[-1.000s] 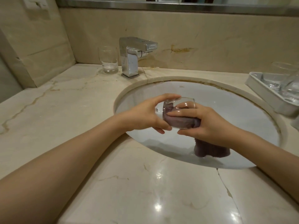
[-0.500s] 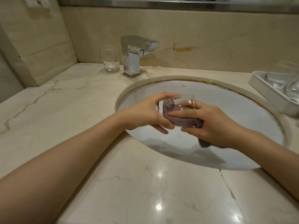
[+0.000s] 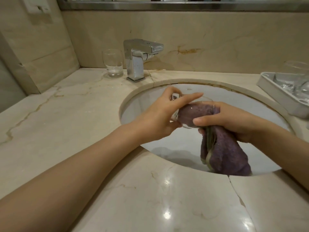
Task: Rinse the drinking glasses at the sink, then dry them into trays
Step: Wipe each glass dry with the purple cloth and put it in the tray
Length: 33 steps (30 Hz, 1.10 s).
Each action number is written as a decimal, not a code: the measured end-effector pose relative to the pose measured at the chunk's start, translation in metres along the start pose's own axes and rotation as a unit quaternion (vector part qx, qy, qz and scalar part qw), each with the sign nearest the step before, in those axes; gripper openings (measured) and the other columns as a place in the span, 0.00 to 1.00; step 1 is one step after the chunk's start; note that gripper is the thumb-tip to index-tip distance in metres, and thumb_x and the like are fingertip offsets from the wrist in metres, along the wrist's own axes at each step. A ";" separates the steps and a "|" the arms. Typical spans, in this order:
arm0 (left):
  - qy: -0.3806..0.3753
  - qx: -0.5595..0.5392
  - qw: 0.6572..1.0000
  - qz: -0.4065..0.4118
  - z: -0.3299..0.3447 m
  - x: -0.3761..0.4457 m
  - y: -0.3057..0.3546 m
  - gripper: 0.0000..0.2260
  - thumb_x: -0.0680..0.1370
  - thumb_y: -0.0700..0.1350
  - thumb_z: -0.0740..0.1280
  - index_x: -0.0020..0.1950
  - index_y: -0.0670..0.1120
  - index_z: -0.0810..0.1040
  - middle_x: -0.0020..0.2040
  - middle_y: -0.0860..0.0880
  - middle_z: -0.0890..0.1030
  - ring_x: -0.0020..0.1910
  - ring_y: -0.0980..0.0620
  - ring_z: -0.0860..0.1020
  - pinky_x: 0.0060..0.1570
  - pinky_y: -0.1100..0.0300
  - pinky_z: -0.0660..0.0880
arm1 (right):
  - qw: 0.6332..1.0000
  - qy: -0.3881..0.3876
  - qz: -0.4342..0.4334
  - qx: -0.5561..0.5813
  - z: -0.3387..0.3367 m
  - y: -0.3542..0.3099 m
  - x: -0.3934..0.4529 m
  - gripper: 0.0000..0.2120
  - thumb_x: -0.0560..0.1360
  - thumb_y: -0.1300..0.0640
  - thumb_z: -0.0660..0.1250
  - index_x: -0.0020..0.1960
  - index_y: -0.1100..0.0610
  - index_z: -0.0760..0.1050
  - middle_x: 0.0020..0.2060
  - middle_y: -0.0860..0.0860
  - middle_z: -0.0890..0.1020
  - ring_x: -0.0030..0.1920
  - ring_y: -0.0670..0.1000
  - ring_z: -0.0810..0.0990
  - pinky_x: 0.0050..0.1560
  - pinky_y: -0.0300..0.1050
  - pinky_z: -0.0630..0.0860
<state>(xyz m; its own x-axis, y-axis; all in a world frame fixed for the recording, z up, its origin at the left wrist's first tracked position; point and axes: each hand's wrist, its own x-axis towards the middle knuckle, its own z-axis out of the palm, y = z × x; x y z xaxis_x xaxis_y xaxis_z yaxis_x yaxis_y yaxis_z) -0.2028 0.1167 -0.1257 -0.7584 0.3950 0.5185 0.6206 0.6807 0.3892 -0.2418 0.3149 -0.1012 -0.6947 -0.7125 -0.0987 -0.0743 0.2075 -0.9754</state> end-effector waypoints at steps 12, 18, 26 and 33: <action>-0.096 -0.423 0.874 -0.220 -0.018 0.005 0.003 0.36 0.69 0.27 0.71 0.68 0.59 0.70 0.67 0.48 0.71 0.51 0.46 0.83 0.42 0.52 0.82 | 0.823 0.116 -0.276 -0.483 0.000 0.019 0.002 0.26 0.70 0.55 0.75 0.63 0.39 0.71 0.60 0.46 0.75 0.54 0.40 0.72 0.53 0.31 0.68; -0.041 -0.155 0.982 -0.097 -0.003 0.001 0.004 0.37 0.70 0.34 0.74 0.72 0.57 0.64 0.59 0.48 0.68 0.54 0.43 0.77 0.51 0.57 0.79 | 0.970 0.082 -0.112 -0.200 0.006 0.006 0.001 0.22 0.64 0.60 0.78 0.52 0.39 0.78 0.46 0.41 0.83 0.48 0.40 0.80 0.52 0.32 0.75; -0.017 -0.114 0.992 -0.052 -0.008 0.001 -0.003 0.38 0.67 0.32 0.76 0.69 0.56 0.66 0.62 0.46 0.70 0.60 0.53 0.72 0.57 0.69 0.72 | 0.999 0.028 -0.032 -0.007 0.010 0.002 -0.002 0.14 0.66 0.62 0.75 0.47 0.48 0.81 0.35 0.46 0.82 0.35 0.46 0.78 0.37 0.37 0.77; -0.115 -0.459 0.840 -0.265 -0.018 0.003 0.001 0.33 0.70 0.27 0.70 0.68 0.56 0.70 0.67 0.45 0.71 0.53 0.44 0.82 0.44 0.49 0.82 | 0.796 0.119 -0.280 -0.523 0.002 0.021 0.002 0.23 0.69 0.55 0.75 0.61 0.42 0.76 0.59 0.46 0.77 0.53 0.49 0.78 0.50 0.43 0.77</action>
<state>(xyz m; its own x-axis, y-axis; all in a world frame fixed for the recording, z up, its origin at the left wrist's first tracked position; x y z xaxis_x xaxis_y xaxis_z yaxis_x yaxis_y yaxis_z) -0.2009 0.1072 -0.1098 -0.9296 0.3673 -0.0321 -0.0038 0.0777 0.9970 -0.2437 0.3163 -0.1223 -0.4493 -0.7681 0.4562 -0.8889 0.4356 -0.1420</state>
